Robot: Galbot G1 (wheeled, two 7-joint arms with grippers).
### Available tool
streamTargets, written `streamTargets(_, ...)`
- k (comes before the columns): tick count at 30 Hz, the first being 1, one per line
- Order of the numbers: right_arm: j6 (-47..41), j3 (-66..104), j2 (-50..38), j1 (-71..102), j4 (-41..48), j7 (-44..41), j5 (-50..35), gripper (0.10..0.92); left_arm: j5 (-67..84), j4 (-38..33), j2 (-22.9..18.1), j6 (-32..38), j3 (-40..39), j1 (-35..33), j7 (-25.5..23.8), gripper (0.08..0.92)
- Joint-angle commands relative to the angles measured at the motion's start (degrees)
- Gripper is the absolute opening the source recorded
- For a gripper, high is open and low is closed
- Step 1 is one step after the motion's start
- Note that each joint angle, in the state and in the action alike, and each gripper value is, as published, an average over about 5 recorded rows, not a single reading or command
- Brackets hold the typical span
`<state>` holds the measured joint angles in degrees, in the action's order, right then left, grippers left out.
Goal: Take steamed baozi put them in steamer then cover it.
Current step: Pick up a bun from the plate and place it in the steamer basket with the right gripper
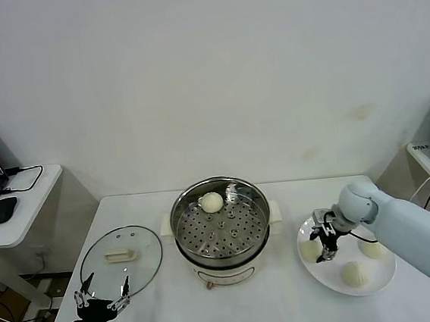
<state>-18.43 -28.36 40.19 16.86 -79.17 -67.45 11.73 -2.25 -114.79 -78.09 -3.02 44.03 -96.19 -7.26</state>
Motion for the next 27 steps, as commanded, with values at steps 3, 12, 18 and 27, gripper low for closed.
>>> streamTargets(3,-0.3,0.5,-2.5,-2.7,-1.9,-2.3,-1.1,0.621,0.0,-0.1,0.0,0.0,-0.2,0.0,0.0,0.823)
streamTargets(12,-1.1,-5.3,-8.5,-19.4,-7.2,-8.1,-7.6,0.619,0.0,-0.5,-0.3,0.3,-0.3,0.6,0.2,0.823)
streamTargets(18,-3.6,-11.4,-4.6,-33.2,-6.7,-9.6,-14.5,0.619,0.2,-1.6,0.0,0.3,-0.5,0.6,0.2,0.823)
streamTargets(27,-8.9,-21.6,6.1,-45.0,-5.2,-9.6,-23.6,0.619,-0.1,-4.3,-0.8,0.2,-1.4,-0.2,0.5,0.823)
